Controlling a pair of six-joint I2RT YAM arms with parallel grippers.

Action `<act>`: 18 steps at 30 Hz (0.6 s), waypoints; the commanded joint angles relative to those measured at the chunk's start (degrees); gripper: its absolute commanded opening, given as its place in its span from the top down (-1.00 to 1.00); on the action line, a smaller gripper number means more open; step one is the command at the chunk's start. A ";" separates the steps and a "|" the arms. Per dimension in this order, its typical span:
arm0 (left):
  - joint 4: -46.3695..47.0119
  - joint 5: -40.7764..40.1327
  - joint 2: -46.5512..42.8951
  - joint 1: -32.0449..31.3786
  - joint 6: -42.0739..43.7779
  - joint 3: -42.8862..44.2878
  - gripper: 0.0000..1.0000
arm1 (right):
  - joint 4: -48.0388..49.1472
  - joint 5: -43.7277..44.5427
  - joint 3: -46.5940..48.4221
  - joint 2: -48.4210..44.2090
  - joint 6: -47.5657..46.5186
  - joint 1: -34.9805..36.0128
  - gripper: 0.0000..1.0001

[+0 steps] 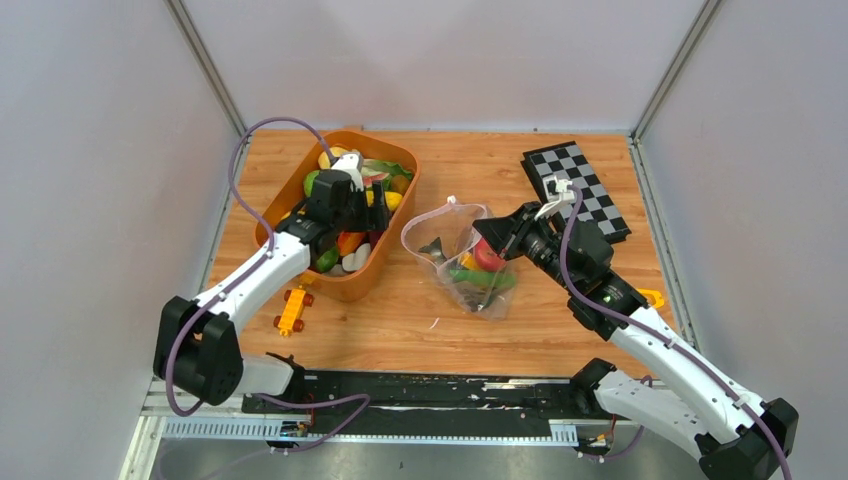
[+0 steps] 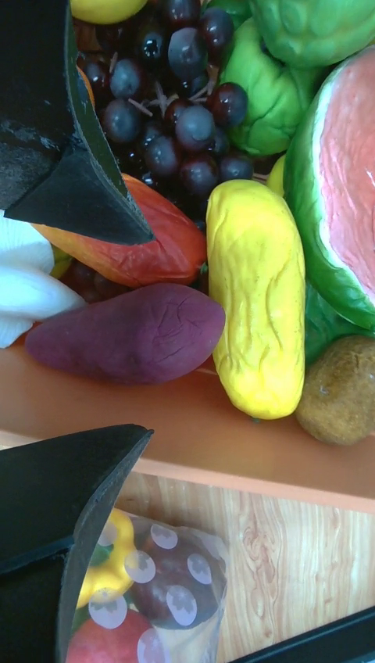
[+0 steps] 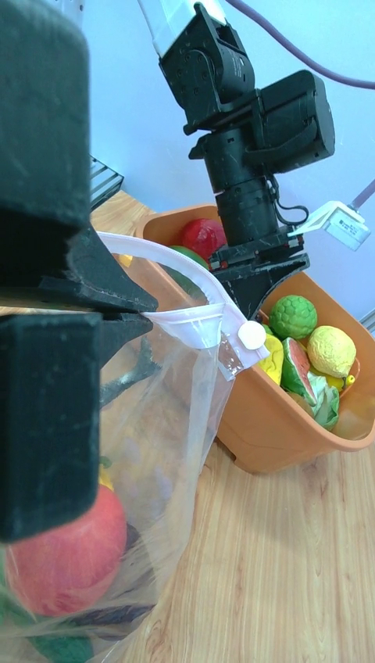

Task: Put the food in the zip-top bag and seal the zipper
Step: Pick up the fake vegetable from the bin.

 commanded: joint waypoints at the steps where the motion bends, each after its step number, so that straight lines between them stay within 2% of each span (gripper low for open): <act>1: 0.81 -0.47 1.80 0.39 -2.46 3.08 -0.75 | 1.03 0.56 1.67 -1.12 -1.03 -0.19 1.00; 7: 0.08 -0.18 4.41 0.50 -2.69 5.09 -0.40 | 1.25 0.39 1.80 -0.87 -1.05 -0.17 1.00; 12: -1.21 0.17 5.77 0.51 -0.49 5.28 -0.28 | 1.27 0.58 1.80 -0.73 -1.01 -0.22 1.00; 18: -0.63 1.28 4.11 0.46 -0.09 4.30 0.22 | 1.03 0.30 2.40 -0.14 -1.26 -0.22 1.00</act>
